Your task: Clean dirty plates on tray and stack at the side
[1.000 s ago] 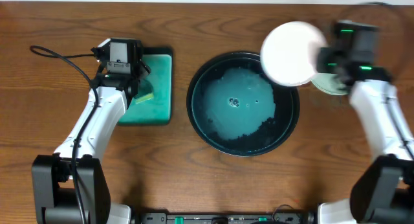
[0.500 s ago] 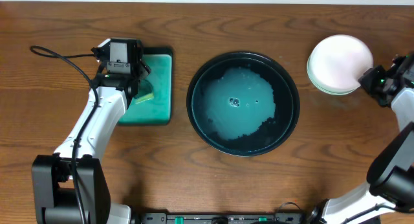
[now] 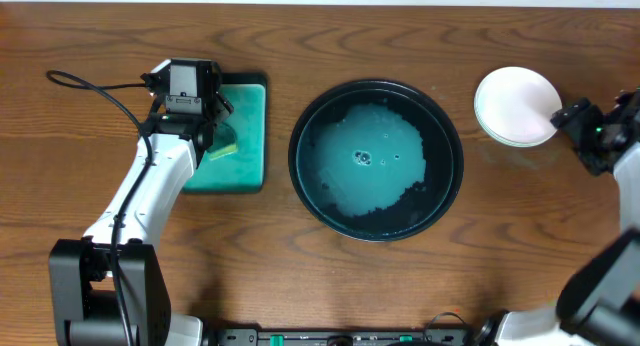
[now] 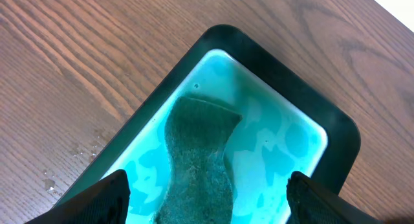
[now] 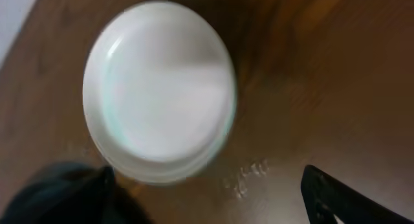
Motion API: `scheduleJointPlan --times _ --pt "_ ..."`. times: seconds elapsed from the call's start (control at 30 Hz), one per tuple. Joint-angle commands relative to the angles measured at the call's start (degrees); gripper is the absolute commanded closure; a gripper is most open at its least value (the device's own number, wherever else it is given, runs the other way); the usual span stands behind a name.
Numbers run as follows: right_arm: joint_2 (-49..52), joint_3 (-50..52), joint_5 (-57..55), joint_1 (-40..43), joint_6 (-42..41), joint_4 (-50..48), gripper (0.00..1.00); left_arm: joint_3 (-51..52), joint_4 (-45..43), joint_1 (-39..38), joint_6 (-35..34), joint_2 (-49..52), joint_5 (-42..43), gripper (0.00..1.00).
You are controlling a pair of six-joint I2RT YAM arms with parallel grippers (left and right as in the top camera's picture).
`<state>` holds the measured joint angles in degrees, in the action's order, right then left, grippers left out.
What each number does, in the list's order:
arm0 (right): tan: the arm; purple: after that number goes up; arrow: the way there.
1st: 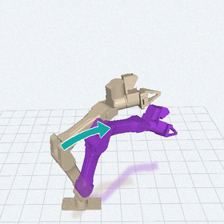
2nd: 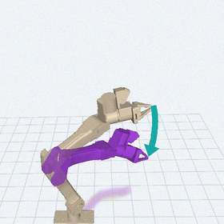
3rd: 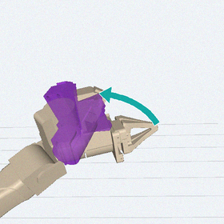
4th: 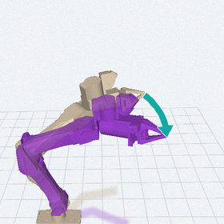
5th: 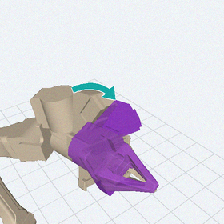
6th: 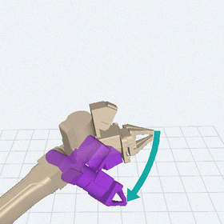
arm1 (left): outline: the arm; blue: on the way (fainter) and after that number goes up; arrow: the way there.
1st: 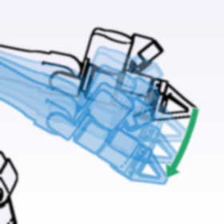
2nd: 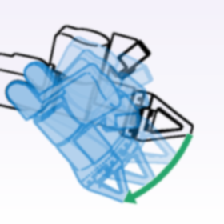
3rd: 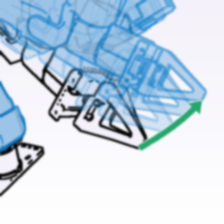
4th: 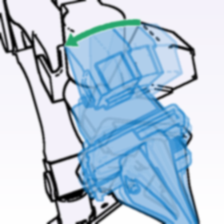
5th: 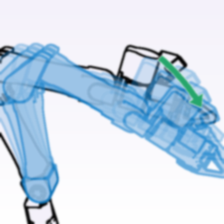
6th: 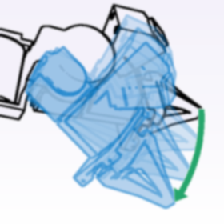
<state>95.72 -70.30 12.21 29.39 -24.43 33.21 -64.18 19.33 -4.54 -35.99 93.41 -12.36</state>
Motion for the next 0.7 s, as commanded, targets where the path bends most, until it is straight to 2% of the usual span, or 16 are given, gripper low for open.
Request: scheduleJointPlan --times 0.0,0.2,0.23,0.37,0.67 --pt "-11.10 1.07 -7.89 -3.63 2.03 6.84 0.09 0.22 0.13 0.28 0.35 0.20 -0.72 0.21" --pt "-25.59 10.62 -9.88 -15.04 5.42 2.95 0.06 0.22 0.13 0.28 0.35 0.20 -0.72 0.21" --pt "-28.20 12.26 -9.81 -16.96 5.88 1.66 0.01 0.20 0.15 0.28 0.35 0.20 -0.74 0.21" --pt "-35.69 16.28 -9.70 -22.29 6.64 -1.18 0.01 0.22 0.13 0.28 0.35 0.20 -0.74 0.21" --pt "-38.71 16.90 -8.94 -25.46 4.52 -0.61 0.01 0.22 0.13 0.28 0.35 0.20 -0.74 0.21"
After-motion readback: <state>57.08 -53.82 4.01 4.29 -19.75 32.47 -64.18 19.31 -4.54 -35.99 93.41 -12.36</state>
